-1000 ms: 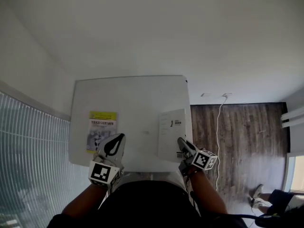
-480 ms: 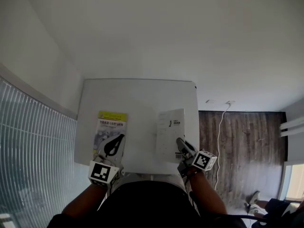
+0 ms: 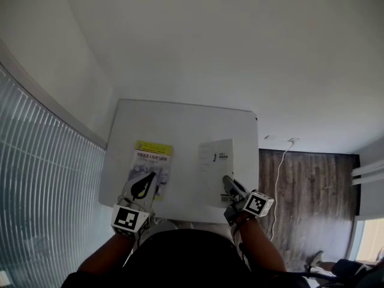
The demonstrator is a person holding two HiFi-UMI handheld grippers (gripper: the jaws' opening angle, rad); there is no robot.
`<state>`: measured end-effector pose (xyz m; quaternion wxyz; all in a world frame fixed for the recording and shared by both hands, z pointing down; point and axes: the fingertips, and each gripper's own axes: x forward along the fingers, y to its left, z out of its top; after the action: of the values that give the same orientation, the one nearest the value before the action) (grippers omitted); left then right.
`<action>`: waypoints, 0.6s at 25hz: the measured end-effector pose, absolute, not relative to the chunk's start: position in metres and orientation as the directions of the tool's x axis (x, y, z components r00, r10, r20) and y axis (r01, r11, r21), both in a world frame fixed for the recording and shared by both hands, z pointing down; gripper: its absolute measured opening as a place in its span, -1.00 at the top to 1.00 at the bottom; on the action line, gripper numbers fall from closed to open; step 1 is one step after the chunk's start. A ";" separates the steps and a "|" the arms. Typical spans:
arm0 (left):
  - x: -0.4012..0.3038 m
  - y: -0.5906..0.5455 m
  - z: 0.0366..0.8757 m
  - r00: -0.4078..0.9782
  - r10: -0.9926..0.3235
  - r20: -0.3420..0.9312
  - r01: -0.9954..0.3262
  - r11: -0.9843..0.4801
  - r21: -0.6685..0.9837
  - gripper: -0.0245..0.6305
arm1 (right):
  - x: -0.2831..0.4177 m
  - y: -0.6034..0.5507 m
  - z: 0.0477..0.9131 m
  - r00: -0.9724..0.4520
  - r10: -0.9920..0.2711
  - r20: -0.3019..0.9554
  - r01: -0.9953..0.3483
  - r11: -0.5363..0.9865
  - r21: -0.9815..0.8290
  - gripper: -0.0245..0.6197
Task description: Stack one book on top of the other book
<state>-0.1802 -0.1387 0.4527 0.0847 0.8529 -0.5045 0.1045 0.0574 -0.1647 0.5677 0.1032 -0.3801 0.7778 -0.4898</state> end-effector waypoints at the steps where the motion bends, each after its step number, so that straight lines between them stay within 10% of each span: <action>1: -0.185 -0.138 0.452 0.461 -0.848 0.261 -0.884 -0.466 0.050 0.92 | 0.052 -0.166 0.568 -0.695 -0.688 0.208 -0.486 0.237 -0.841 0.76; 15: -0.247 -0.112 0.439 0.375 -0.889 0.261 -0.925 -0.377 0.046 0.92 | -0.018 -0.170 0.543 -0.762 -0.625 0.169 -0.440 0.307 -0.844 0.76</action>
<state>-0.2473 -0.1120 0.4391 0.0926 0.8240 -0.5506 0.0967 -0.0182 -0.1702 0.5430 0.0956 -0.3317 0.8026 -0.4865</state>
